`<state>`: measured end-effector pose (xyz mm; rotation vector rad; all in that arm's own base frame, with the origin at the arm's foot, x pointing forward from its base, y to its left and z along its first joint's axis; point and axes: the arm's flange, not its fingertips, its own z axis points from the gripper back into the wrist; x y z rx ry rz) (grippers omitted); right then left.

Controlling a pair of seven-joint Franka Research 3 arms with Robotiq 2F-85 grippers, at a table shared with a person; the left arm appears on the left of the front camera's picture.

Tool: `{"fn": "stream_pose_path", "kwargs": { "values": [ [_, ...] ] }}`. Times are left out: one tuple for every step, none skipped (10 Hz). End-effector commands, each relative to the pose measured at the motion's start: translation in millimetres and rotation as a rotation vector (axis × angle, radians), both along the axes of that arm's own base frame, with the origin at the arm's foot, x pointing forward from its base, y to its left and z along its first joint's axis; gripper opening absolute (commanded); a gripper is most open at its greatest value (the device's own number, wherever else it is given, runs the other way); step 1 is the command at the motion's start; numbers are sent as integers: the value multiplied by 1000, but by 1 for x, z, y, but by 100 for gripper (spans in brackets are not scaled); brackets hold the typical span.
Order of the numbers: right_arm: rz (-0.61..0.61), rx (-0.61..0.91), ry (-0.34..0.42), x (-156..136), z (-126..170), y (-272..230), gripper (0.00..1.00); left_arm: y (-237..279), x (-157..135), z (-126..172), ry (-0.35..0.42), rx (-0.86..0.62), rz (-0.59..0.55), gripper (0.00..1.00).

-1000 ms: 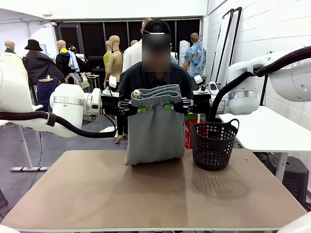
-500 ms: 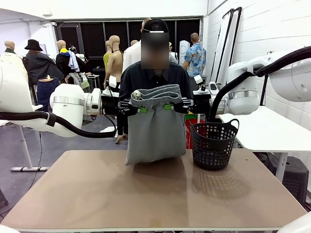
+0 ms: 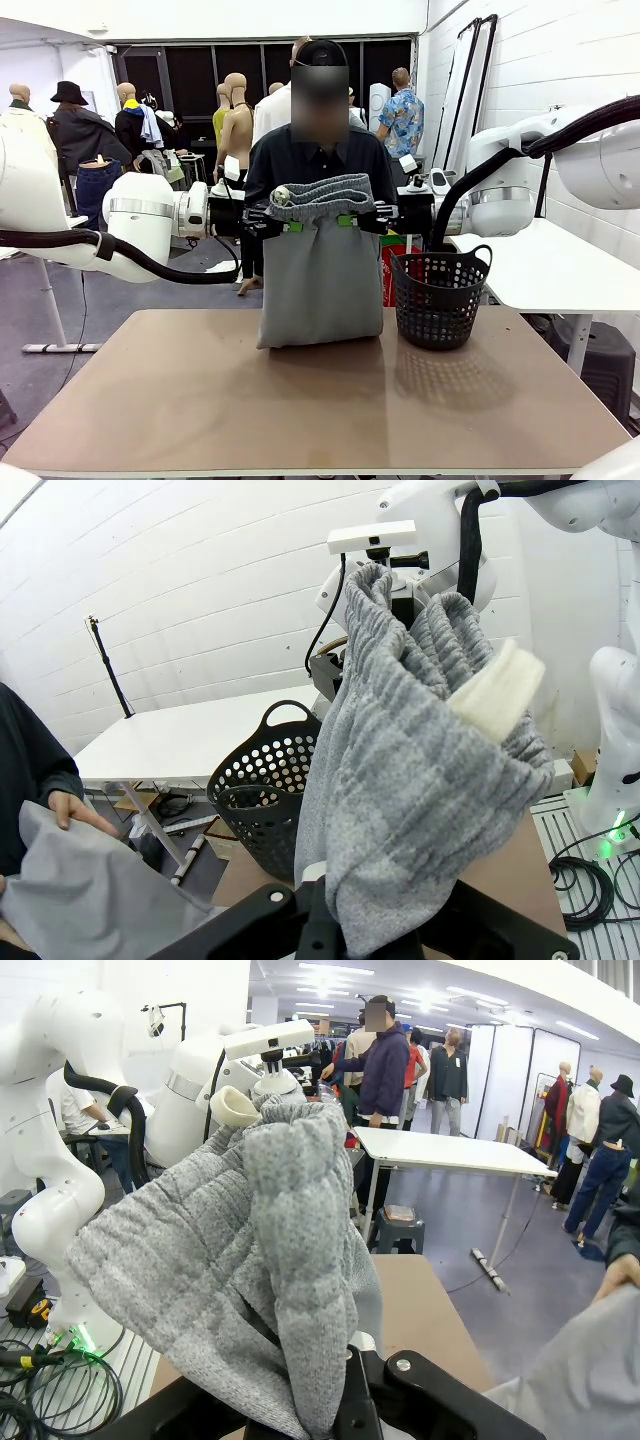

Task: Fold the training pants.
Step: Release the ends of the Training pants and then grab the overlapped ends.

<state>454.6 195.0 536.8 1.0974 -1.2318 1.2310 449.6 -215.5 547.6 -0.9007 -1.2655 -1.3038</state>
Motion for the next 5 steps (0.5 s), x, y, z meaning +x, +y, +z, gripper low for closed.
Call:
{"fn": "stream_pose_path", "kwargs": {
  "values": [
    [15, 10, -6, -2, 2, 0, 0, -1, -3, 2, 1, -14, 3, 0],
    [15, 10, -6, -2, 2, 0, 0, -1, -3, 2, 1, -14, 3, 0],
    [15, 10, -6, -2, 2, 0, 0, -1, -3, 2, 1, -14, 3, 0],
    [15, 10, -6, -2, 2, 0, 0, -1, -3, 2, 1, -14, 3, 0],
    [15, 10, -6, -2, 2, 0, 0, -1, -3, 2, 1, -14, 3, 0]
  ]
}}
